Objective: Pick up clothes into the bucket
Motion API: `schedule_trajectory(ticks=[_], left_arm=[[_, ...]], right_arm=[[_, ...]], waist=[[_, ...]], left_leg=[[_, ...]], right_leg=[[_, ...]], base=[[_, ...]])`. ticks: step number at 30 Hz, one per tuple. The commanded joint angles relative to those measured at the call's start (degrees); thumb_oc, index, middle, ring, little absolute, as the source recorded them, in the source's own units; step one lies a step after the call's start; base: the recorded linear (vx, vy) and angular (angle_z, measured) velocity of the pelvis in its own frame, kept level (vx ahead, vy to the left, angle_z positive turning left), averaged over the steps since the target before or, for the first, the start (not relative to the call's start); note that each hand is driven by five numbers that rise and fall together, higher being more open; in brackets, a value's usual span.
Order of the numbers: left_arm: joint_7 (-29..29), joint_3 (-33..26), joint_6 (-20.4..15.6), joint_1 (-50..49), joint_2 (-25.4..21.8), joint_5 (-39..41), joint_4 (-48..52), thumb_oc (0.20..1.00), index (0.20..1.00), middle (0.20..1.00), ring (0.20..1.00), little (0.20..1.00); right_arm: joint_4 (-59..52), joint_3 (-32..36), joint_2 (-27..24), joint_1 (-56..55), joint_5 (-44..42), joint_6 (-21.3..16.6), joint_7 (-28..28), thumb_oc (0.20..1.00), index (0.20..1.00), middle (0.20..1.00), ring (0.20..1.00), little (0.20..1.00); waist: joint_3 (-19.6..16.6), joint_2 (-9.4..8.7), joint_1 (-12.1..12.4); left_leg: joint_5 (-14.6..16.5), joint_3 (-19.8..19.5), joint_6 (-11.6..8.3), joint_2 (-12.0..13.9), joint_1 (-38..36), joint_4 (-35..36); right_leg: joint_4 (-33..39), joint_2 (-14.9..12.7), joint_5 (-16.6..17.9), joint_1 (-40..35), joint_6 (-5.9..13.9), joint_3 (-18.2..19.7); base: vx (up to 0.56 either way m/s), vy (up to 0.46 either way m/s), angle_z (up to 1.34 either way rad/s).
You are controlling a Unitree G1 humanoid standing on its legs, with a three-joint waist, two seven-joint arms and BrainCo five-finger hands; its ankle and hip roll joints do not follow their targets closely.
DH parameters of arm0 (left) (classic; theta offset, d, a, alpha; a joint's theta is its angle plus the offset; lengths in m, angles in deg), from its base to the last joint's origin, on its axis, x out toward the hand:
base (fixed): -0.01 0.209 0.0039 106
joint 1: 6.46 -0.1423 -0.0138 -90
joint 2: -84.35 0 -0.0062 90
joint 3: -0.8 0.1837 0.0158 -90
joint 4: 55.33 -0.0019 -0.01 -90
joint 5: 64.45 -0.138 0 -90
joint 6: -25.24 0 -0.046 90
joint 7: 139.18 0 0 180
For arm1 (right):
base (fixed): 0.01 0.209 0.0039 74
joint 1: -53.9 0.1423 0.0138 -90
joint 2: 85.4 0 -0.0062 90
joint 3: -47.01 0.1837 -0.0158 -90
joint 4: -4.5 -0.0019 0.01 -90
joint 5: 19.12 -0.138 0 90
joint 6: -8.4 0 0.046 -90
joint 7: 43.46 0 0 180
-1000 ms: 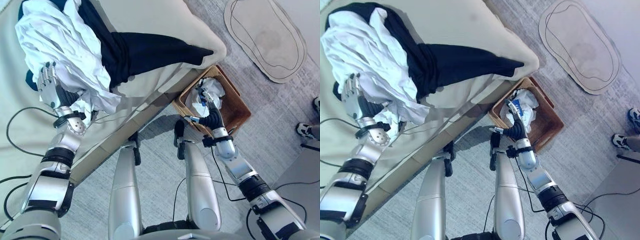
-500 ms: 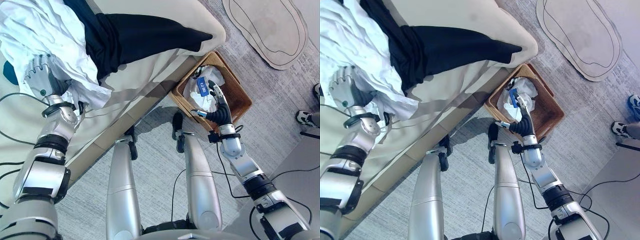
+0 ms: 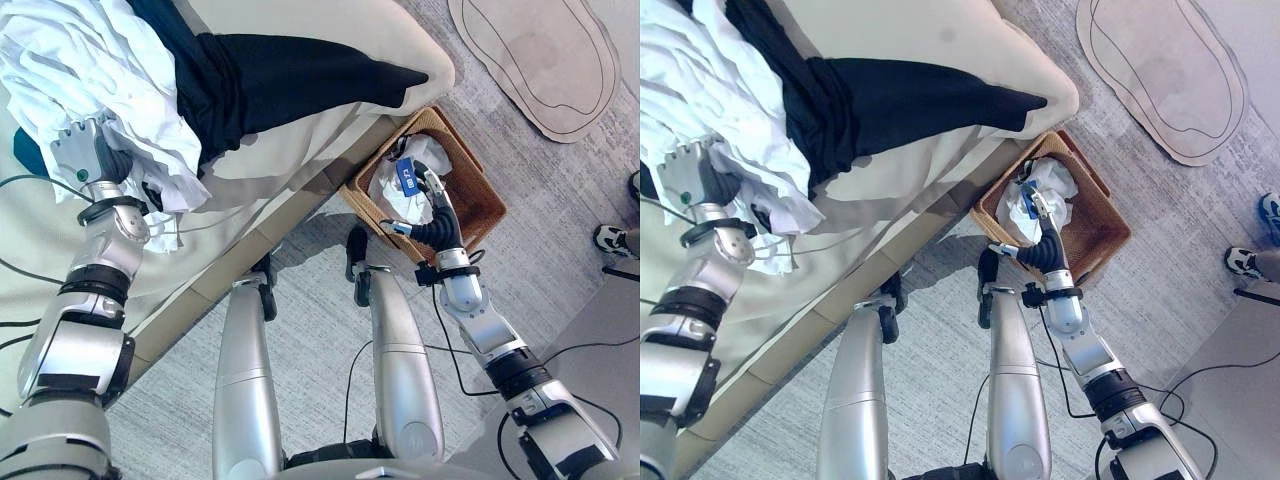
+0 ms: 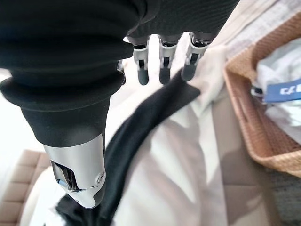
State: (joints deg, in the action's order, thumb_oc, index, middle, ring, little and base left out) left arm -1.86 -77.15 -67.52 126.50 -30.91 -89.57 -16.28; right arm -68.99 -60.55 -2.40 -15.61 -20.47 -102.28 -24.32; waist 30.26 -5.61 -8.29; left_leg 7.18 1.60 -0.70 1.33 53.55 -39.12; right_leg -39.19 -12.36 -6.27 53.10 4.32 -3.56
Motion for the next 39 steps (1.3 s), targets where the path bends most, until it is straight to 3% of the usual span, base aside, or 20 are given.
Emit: schedule_trajectory(ticks=[1, 8, 10, 15, 17, 21, 22, 26, 32, 39], left_arm=[[-0.9, -2.4, -2.7, -5.2, 2.6, 0.5, 2.0, 0.200, 0.200, 0.200, 0.200, 0.200], [-0.1, -8.3, -7.0, -19.0, 8.1, -1.0, 19.4, 0.200, 0.200, 0.200, 0.200, 0.200], [0.5, -8.7, -7.6, -20.6, 8.5, -1.6, 22.1, 0.200, 0.200, 0.200, 0.200, 0.200], [6.8, -11.6, -14.3, -29.0, 8.8, -0.3, 36.1, 0.200, 0.200, 0.200, 0.200, 0.200], [7.3, -11.8, -14.9, -30.2, 8.4, -0.6, 37.3, 0.200, 0.200, 0.200, 0.200, 0.200], [12.0, -12.2, -18.0, -33.3, 6.9, 0.8, 45.3, 0.200, 0.200, 0.200, 0.200, 0.200], [14.6, -11.4, -20.5, -34.0, 6.2, 3.6, 49.2, 0.200, 0.200, 0.200, 0.200, 0.200], [21.7, -9.6, -24.3, -35.0, 5.3, 12.3, 56.9, 0.200, 0.200, 0.200, 0.200, 0.200], [31.5, -4.4, -25.8, -34.2, 4.6, 23.2, 65.6, 0.200, 0.200, 0.200, 0.200, 0.200], [36.6, -1.2, -24.7, -33.5, 6.1, 27.8, 67.9, 0.200, 0.200, 0.200, 0.200, 0.200]], right_arm=[[-2.6, 2.0, 0.2, -3.0, 1.4, -2.1, 0.0, 1.000, 1.000, 1.000, 1.000, 1.000], [0.7, 5.7, 1.0, -5.0, 2.6, -0.6, 0.8, 1.000, 1.000, 1.000, 1.000, 1.000], [1.3, 6.1, 1.1, -5.4, 2.7, -0.4, 0.7, 1.000, 1.000, 1.000, 1.000, 1.000], [3.9, 7.0, 0.1, -6.0, 5.0, 0.6, -0.9, 1.000, 1.000, 1.000, 1.000, 1.000], [4.5, 6.9, -0.1, -5.7, 5.4, 0.6, -1.3, 1.000, 1.000, 1.000, 1.000, 1.000], [4.7, 3.8, -1.9, -3.6, 9.0, 0.7, -3.4, 1.000, 1.000, 1.000, 1.000, 1.000], [4.2, 1.3, -2.8, -1.9, 10.3, 0.4, -5.2, 1.000, 1.000, 1.000, 1.000, 1.000], [1.8, -3.8, -4.9, 0.4, 11.2, -0.6, -9.3, 1.000, 1.000, 1.000, 1.000, 1.000], [-1.3, -11.0, -6.7, 3.6, 16.9, -1.0, -13.4, 1.000, 1.000, 1.000, 1.000, 1.000], [-8.0, -14.3, -4.3, 1.4, 7.6, -1.5, -21.7, 1.000, 1.000, 1.000, 1.000, 1.000]], waist=[[-4.3, 0.45, 1.3], [-6.4, 1.21, 4.6], [-6.7, 1.29, 4.9], [-10.2, 1.86, 7.0], [-10.8, 2.10, 7.3], [-13.3, 2.10, 8.2], [-14.4, 2.14, 8.6], [-16.5, 1.94, 9.0], [-19.2, 2.19, 9.4], [-21.0, 2.57, 9.1]], left_leg=[[2.3, -0.1, -0.24, 0.6, -2.5, -0.5], [-0.8, -0.9, -1.07, -0.3, -16.4, 11.8], [-1.3, -1.1, -1.20, -0.3, -18.3, 13.4], [-3.8, -2.6, -1.88, 0.1, -28.1, 22.1], [-4.1, -2.9, -1.98, 0.2, -29.5, 23.2], [-5.0, -3.1, -2.48, 1.0, -34.2, 27.1], [-5.1, -3.2, -2.85, 1.7, -36.5, 28.9], [-6.3, -3.5, -3.17, 2.0, -40.0, 32.0], [-6.0, -3.7, -3.46, 2.7, -44.0, 33.7], [-6.0, -3.6, -3.66, 3.4, -47.3, 35.3]], right_leg=[[11.1, -4.4, 10.1, -3.7, 6.24, 1.1], [21.0, -5.7, 12.0, -17.8, 6.66, -2.0], [22.3, -5.8, 12.2, -20.0, 6.67, -2.6], [29.4, -5.6, 13.4, -30.8, 6.81, -5.7], [30.4, -5.3, 13.4, -32.3, 6.79, -6.0], [33.6, -4.5, 13.6, -37.0, 6.81, -7.2], [34.7, -3.7, 13.2, -38.9, 6.74, -7.4], [36.3, -2.7, 13.2, -41.8, 6.48, -8.1], [36.7, -1.7, 11.9, -45.4, 6.15, -8.7], [37.3, -0.8, 10.9, -48.2, 5.91, -8.9]], base=[[0.04, -0.033, 0.01], [0.07, -0.045, 0.05], [0.11, -0.064, 0.19], [0.17, -0.090, 0.15], [0.11, -0.053, 0.16], [0.10, -0.064, 0.08], [0.15, -0.101, 0.06], [0.10, -0.076, 0.03], [0.09, -0.055, 0.02], [0.06, -0.029, -0.01]])
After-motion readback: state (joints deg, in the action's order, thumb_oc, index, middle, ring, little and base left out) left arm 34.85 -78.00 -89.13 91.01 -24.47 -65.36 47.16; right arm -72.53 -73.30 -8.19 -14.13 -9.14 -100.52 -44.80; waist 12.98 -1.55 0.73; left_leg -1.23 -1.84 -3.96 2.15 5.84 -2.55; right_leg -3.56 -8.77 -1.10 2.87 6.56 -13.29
